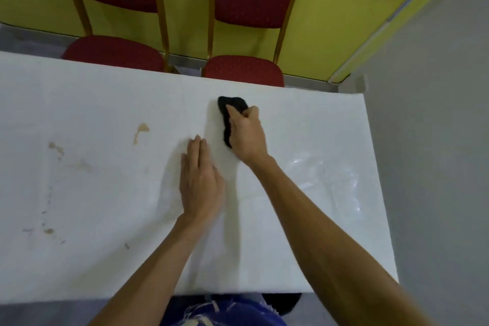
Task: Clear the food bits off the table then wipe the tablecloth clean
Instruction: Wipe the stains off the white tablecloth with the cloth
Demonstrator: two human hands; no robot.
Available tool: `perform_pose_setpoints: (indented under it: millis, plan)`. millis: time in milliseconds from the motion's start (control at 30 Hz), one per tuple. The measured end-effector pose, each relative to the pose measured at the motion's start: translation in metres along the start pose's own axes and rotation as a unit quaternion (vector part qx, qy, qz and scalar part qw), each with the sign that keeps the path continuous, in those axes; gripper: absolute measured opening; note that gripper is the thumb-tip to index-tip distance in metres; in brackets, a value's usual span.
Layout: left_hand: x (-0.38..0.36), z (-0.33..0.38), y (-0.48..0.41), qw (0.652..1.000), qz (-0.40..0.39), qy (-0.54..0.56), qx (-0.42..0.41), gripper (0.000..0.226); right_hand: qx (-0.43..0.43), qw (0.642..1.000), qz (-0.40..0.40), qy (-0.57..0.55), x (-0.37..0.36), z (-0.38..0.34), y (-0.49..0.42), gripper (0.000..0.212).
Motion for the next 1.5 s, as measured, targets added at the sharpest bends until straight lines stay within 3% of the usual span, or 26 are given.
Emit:
perform_pose_setpoints:
  millis: [67, 200, 267, 300, 367, 500, 600, 667, 733, 833, 967, 1033, 1100, 1267, 1500]
  plan:
    - [-0.014, 0.001, -0.013, 1.000, -0.011, 0.009, -0.016, 0.057, 0.009, 1.000, -0.012, 0.014, -0.022, -0.019, 0.004, 0.026]
    - [-0.031, -0.022, -0.006, 0.997, -0.030, -0.038, -0.060, 0.056, 0.037, 0.999, -0.017, 0.029, -0.015, 0.002, 0.001, 0.040]
    - [-0.035, -0.025, -0.005, 0.995, -0.028, -0.063, -0.078, 0.055, 0.006, 1.000, -0.009, 0.012, 0.004, 0.040, -0.013, 0.029]
    - [-0.037, -0.025, -0.007, 0.993, -0.025, -0.078, -0.080, 0.055, -0.012, 1.000, 0.016, 0.003, 0.019, 0.062, -0.018, 0.016]
    - [-0.035, -0.020, -0.009, 0.991, -0.025, -0.097, -0.085, 0.055, -0.067, 0.995, 0.069, 0.023, 0.051, 0.108, -0.031, 0.015]
    - [-0.036, -0.019, -0.008, 0.986, -0.041, -0.128, -0.103, 0.054, -0.220, 0.968, 0.111, 0.042, 0.089, 0.189, -0.046, 0.049]
    - [-0.035, -0.017, -0.007, 0.985, -0.046, -0.129, -0.102, 0.054, -0.287, 0.948, 0.133, -0.034, 0.084, 0.175, -0.047, 0.041]
    - [-0.035, -0.017, -0.008, 0.986, -0.045, -0.127, -0.101, 0.054, -0.224, 0.965, 0.129, -0.042, 0.064, 0.123, -0.048, 0.036]
    - [-0.035, -0.016, -0.009, 0.986, -0.045, -0.126, -0.097, 0.054, -0.098, 0.989, 0.106, -0.042, 0.030, 0.054, -0.043, 0.036]
    - [-0.036, -0.019, -0.009, 0.988, -0.046, -0.118, -0.092, 0.054, 0.037, 0.999, 0.031, -0.012, -0.024, -0.012, -0.034, 0.031]
    - [-0.035, -0.020, -0.008, 0.986, -0.051, -0.127, -0.096, 0.053, 0.061, 0.998, -0.001, 0.029, -0.026, -0.019, -0.032, 0.036]
    - [-0.034, -0.019, -0.009, 0.984, -0.054, -0.135, -0.100, 0.054, 0.029, 0.998, -0.002, 0.055, -0.011, 0.008, -0.037, 0.056]
    - [-0.034, -0.018, -0.008, 0.983, -0.057, -0.141, -0.102, 0.054, -0.022, 0.997, -0.001, 0.074, 0.005, 0.049, -0.047, 0.061]
    - [-0.033, -0.019, -0.009, 0.983, -0.053, -0.142, -0.105, 0.054, -0.122, 0.985, 0.048, 0.111, 0.062, 0.154, -0.060, 0.054]
    - [-0.032, -0.019, -0.008, 0.982, -0.050, -0.145, -0.108, 0.055, -0.334, 0.928, 0.075, 0.149, 0.113, 0.266, -0.045, 0.060]
Point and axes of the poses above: each hand's wrist, its own y-axis away from the middle knuckle, its own x-axis out of the back of the hand, z = x × y, the point moved 7 cm from there along -y, towards the middle knuckle, and after that the axes turned 14 degrees about -x, right-handed, at the moved point
